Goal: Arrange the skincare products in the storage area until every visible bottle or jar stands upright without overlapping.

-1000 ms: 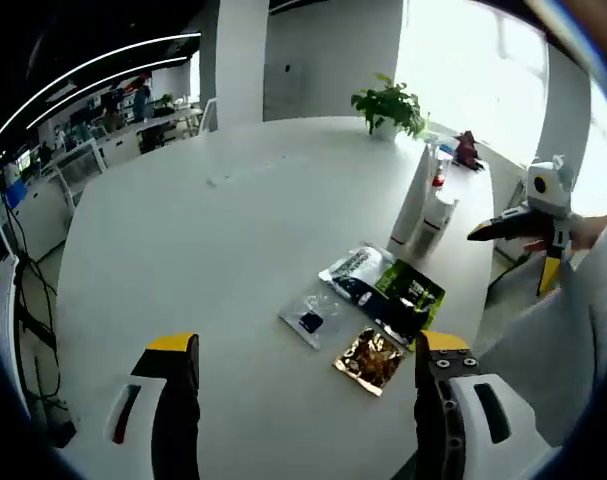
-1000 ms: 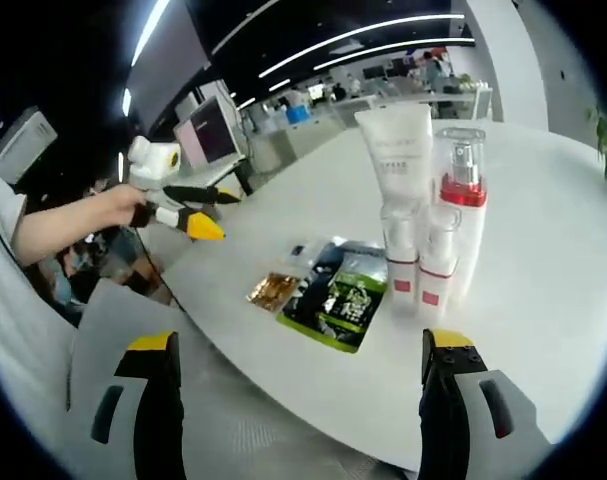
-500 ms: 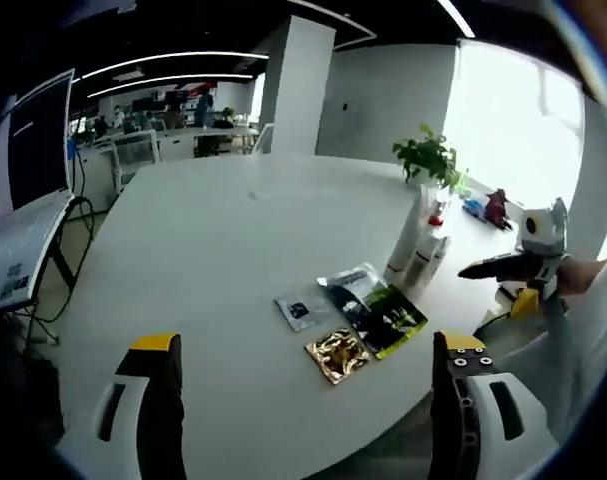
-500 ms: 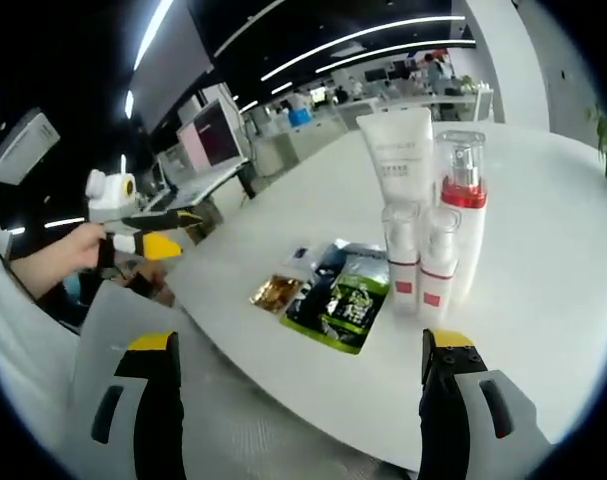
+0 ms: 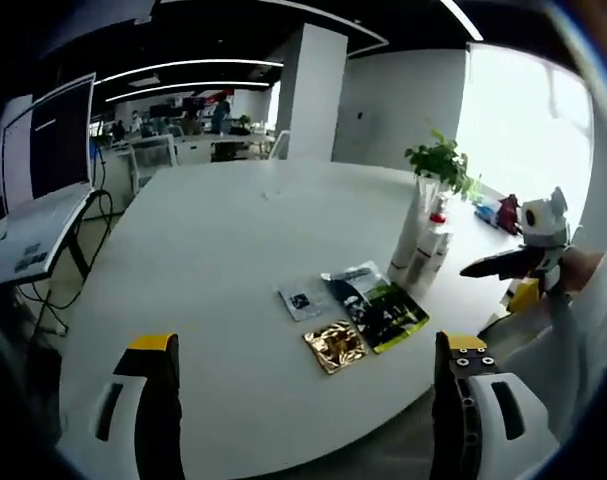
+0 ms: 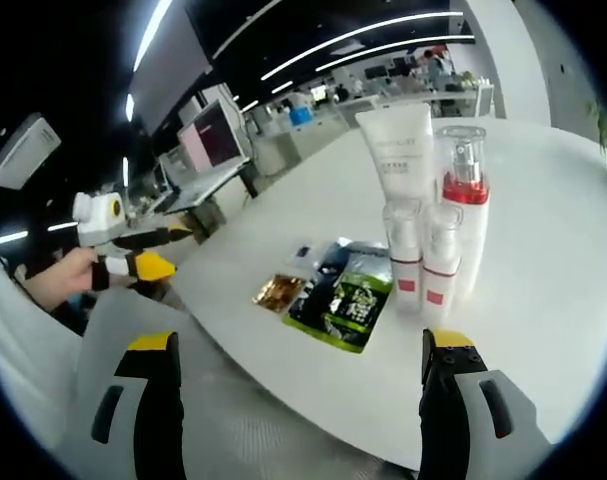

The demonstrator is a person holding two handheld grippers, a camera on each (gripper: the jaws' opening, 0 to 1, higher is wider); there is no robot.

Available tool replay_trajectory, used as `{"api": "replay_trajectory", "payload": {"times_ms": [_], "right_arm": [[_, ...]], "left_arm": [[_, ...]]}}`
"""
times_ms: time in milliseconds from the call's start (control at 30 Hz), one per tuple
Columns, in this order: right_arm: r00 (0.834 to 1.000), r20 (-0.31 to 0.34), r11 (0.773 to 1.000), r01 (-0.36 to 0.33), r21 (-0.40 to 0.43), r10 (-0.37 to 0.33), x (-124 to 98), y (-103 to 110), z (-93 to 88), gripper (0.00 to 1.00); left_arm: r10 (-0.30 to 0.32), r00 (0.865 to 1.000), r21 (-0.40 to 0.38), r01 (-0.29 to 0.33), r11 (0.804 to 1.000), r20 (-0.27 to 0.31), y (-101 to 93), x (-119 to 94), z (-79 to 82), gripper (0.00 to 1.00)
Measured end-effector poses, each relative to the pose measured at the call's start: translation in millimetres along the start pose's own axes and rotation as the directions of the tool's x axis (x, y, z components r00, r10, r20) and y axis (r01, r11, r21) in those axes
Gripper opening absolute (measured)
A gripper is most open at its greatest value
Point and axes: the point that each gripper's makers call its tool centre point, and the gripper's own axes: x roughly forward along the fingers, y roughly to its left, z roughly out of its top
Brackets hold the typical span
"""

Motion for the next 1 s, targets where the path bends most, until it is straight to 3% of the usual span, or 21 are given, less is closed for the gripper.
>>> {"api": "replay_trajectory", "payload": {"times_ms": [200,1000], "right_arm": [[1.000,0.001,1.000,-0.001,0.006,0.001,-1,0,-0.3,0.99],[1.000,-0.028,1.000,-0.006,-0.009,0.005,0,1,-4.8,0.98]], "left_arm": [[0.001,1.000,0.026,-0.001,1.000,-0.030,0.7,3,-6.1,0.99],[-0.023,0.999,0.032,0.024,0.999,-0.048,-2.2,4,-10.6,0.97]]}}
